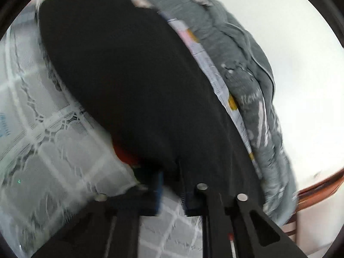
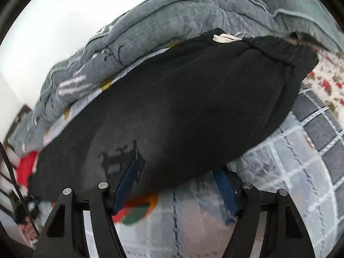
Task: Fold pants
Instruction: 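Grasp the waistband of the black pants with both grippers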
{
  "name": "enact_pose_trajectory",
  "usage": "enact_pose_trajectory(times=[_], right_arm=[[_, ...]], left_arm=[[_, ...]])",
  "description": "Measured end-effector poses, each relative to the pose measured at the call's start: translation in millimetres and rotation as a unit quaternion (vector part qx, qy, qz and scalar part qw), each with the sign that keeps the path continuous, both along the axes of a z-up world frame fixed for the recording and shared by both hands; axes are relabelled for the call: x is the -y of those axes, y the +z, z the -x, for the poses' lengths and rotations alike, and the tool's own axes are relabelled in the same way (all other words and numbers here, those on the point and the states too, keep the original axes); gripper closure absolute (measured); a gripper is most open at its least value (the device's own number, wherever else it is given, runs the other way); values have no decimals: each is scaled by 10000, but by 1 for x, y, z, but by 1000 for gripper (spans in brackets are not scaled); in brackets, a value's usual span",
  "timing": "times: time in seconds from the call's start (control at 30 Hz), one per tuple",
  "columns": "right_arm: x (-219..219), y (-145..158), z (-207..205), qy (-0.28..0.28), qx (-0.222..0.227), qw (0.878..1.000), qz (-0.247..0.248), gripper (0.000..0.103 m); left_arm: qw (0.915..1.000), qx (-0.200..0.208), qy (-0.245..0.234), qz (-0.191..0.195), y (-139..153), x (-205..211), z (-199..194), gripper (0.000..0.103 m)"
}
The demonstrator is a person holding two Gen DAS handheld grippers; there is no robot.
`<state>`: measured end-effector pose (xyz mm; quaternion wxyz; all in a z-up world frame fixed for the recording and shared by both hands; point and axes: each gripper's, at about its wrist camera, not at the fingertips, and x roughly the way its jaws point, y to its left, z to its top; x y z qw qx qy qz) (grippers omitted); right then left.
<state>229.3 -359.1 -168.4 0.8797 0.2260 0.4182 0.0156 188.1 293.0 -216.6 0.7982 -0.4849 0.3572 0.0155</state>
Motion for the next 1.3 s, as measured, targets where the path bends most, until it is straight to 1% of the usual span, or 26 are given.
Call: enact_pose_trajectory(times=[0.03, 0.07, 0.1, 0.17, 0.23, 0.27, 0.33, 0.4, 0.5, 0.57, 0.63, 0.7, 0.8, 0.9, 1.0, 1.03, 1.07, 1.1, 1.17, 1.2, 1.23, 1.3], right_arm=[[2, -2, -4, -56, -35, 9999, -91, 59], [3, -4, -8, -57, -80, 9998, -154, 69], [2, -6, -12, -8, -141, 9997, -212, 81], [1, -4, -14, 88, -107, 9997, -193, 86], [-2, 8, -12, 122, 89, 9999, -73, 89], [-4, 16, -11, 161, 207, 9997, -21, 89], [-10, 35, -11, 250, 459, 9986, 127, 90], [-15, 51, -18, 342, 608, 9972, 279, 90], [-24, 71, -34, 445, 828, 9940, 558, 90], [-27, 78, -46, 444, 969, 9917, 716, 90], [-28, 82, -65, 394, 1015, 9919, 649, 90], [-29, 86, -83, 321, 1091, 9911, 689, 90], [-37, 82, -117, 195, 1095, 9906, 797, 90], [-44, 64, -145, 111, 1006, 9911, 862, 90], [-50, 38, -160, 0, 971, 9904, 985, 90], [-52, 29, -164, -35, 960, 9899, 1046, 90], [-53, 23, -167, -25, 900, 9898, 1104, 87], [-55, 19, -171, -1, 790, 9903, 1146, 84], [-58, 16, -175, 68, 700, 9907, 1166, 76], [-58, 17, -174, 107, 740, 9905, 1151, 68], [-58, 18, -171, 116, 775, 9903, 1148, 63], [-59, 20, -166, 118, 859, 9894, 1168, 57]], left_arm=[[10000, -6, -25, 46, -1, -1, -1, 93], [10000, -16, -55, 6, -1, 0, -1, 94], [9999, -34, -77, -134, 3, 3, 1, 95], [9988, -7, -75, -475, 13, 9, 4, 95], [9967, 174, -114, -788, 31, 13, 7, 95], [9950, 310, -156, -941, 43, 14, 9, 95], [9922, 428, -245, -1147, 61, 15, 3, 95], [9879, 510, -336, -1428, 81, 19, -7, 95], [9817, 592, -274, -1789, 105, 27, -26, 95], [9755, 650, -216, -2093, 117, 35, -44, 95], [9695, 628, -132, -2367, 126, 44, -69, 95], [9631, 584, -123, -2625, 133, 51, -97, 95], [9491, 449, -100, -3115, 129, 61, -137, 95], [9408, 397, -60, -3367, 110, 68, -163, 95], [9290, 277, 10, -3691, 85, 76, -175, 95], [9268, 260, 12, -3746, 76, 78, -175, 95], [9280, 227, -12, -3718, 69, 78, -176, 95], [9327, 136, -86, -3604, 65, 76, -178, 95], [9377, 246, -91, -3464, 66, 71, -177, 95], [9388, 302, -78, -3432, 66, 69, -175, 95], [9382, 297, -83, -3447, 65, 71, -174, 94], [9321, 232, -105, -3612, 64, 77, -174, 84]])
